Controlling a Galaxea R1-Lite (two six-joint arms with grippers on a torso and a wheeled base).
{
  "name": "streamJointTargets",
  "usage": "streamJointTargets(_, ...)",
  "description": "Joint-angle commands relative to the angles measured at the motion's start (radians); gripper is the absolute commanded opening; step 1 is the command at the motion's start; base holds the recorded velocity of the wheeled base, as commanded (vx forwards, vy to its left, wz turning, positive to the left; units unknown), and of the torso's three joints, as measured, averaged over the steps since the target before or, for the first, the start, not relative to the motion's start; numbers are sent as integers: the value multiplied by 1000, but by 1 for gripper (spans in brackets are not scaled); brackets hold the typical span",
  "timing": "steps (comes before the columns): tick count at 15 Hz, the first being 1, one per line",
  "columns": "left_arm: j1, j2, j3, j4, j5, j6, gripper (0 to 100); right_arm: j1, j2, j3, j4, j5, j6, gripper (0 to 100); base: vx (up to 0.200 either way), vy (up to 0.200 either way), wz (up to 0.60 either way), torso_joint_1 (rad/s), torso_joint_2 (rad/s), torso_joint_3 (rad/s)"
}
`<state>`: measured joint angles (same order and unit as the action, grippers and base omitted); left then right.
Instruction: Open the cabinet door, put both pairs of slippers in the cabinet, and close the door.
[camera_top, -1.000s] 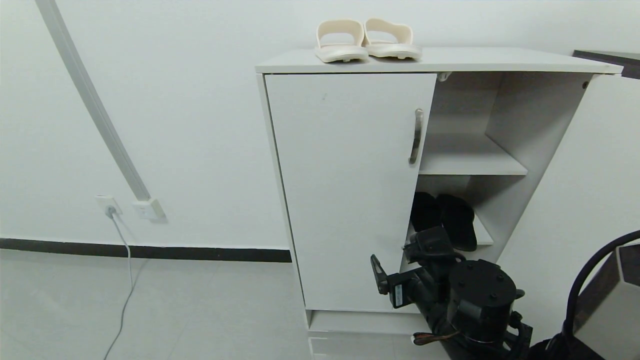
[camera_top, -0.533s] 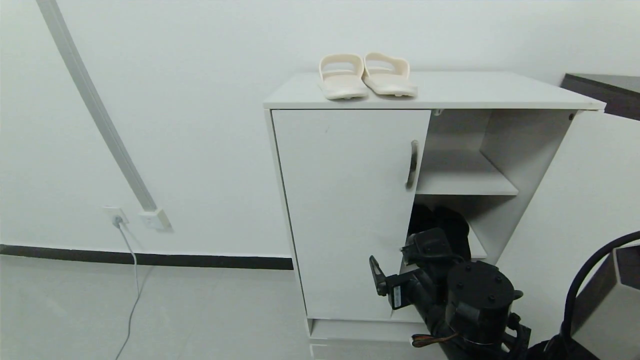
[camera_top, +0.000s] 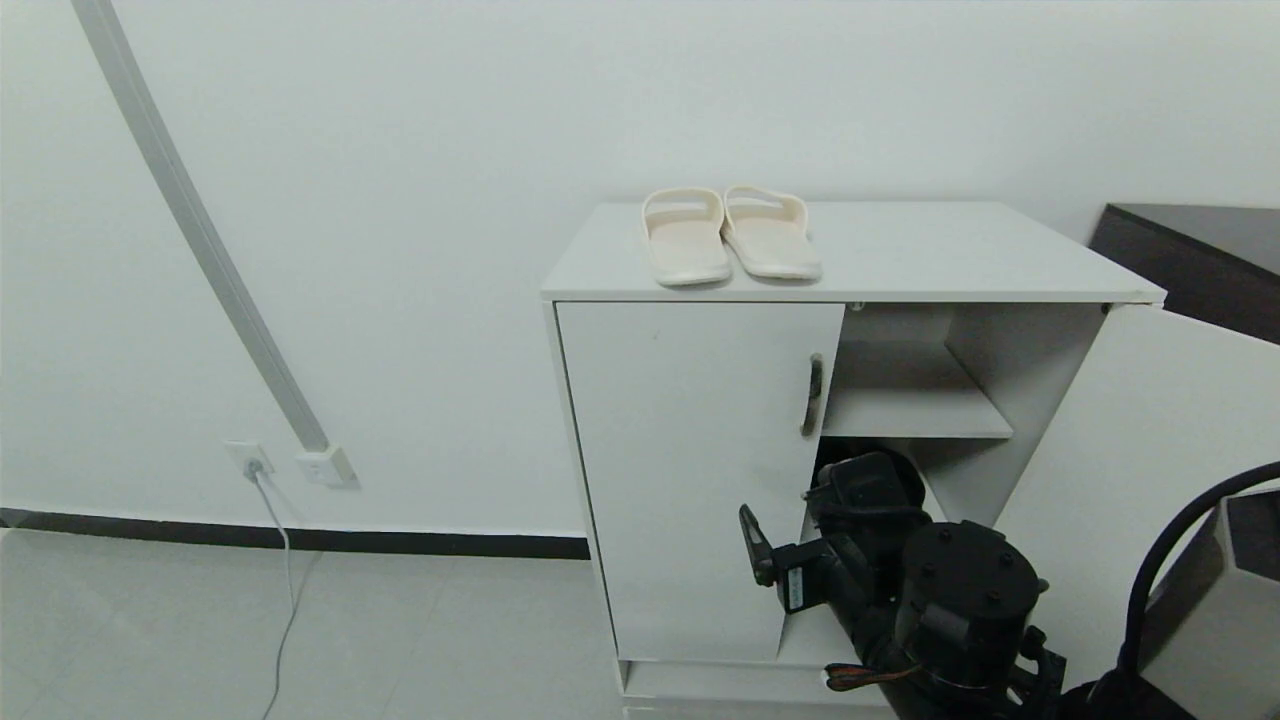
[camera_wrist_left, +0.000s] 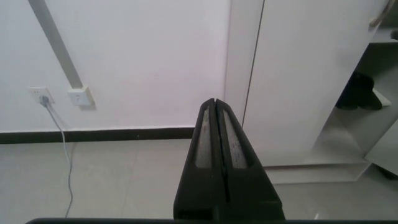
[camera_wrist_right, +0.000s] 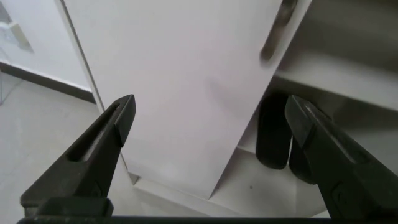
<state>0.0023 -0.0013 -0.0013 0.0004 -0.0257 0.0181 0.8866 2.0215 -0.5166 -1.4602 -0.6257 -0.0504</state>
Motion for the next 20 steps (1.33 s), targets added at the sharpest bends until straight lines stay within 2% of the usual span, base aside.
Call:
streamJointTargets(1, 1, 1, 0, 1, 0, 0, 0, 0, 3, 0, 0, 0, -2, 100, 0, 0, 0, 159, -476, -320)
streamJointTargets(11, 1, 1, 0, 1, 0, 0, 0, 0, 3, 7, -2, 0, -2, 100, 0, 0, 0, 195, -511, -314)
streamJointTargets(20, 1, 1, 1, 0, 0, 0, 0, 2, 5, 9, 0, 4, 3, 100, 0, 0, 0, 246, -564, -323)
